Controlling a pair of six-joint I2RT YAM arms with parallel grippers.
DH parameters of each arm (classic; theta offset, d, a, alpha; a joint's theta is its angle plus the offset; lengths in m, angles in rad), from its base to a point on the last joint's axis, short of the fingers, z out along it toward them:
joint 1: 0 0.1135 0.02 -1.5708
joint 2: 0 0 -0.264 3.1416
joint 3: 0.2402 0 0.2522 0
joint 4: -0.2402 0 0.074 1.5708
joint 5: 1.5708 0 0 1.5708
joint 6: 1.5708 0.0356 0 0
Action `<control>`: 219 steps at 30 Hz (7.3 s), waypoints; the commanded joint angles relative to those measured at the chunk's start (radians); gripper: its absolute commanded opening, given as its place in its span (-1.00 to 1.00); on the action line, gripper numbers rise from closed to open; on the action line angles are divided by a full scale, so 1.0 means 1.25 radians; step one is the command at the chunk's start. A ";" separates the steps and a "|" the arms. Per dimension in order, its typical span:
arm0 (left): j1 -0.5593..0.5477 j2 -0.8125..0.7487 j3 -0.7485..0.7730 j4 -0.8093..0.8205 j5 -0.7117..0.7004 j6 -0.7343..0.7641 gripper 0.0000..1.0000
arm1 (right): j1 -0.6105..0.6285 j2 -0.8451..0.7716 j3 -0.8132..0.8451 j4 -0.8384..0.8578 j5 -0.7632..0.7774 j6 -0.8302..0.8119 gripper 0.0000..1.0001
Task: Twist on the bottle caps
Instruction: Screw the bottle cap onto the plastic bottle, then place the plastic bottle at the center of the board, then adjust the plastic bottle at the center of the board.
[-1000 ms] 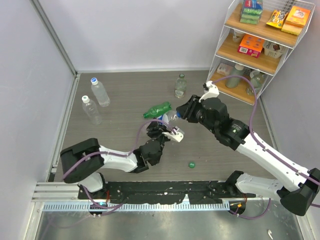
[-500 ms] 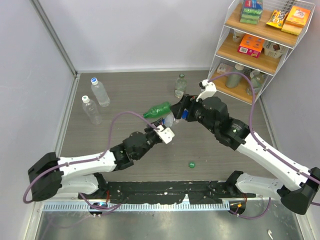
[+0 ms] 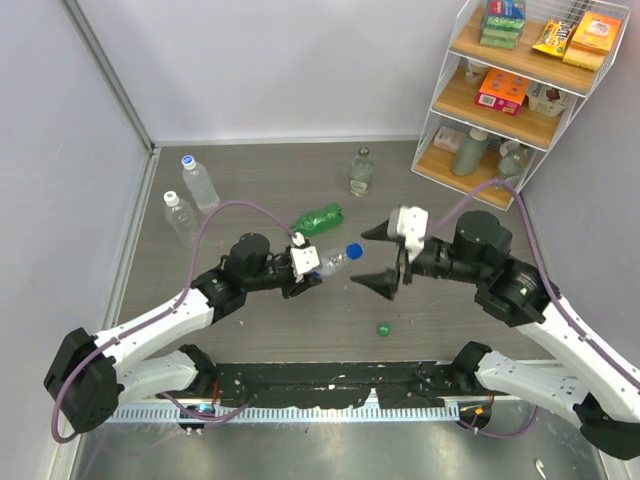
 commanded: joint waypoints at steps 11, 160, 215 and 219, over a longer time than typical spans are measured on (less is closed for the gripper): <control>0.069 0.098 0.186 -0.471 0.501 0.367 -0.99 | 0.003 0.036 0.092 -0.414 -0.203 -0.595 0.64; -0.163 -0.463 0.042 -0.669 -0.686 -0.924 0.99 | 0.084 1.011 0.722 0.214 0.212 -0.045 -0.97; -0.163 -0.533 0.034 -0.659 -0.722 -0.888 0.99 | 0.086 0.975 0.735 0.282 0.263 -0.016 0.56; -0.163 -0.500 0.018 -0.566 -0.660 -0.782 0.99 | 0.082 0.800 0.502 0.361 0.333 0.013 0.60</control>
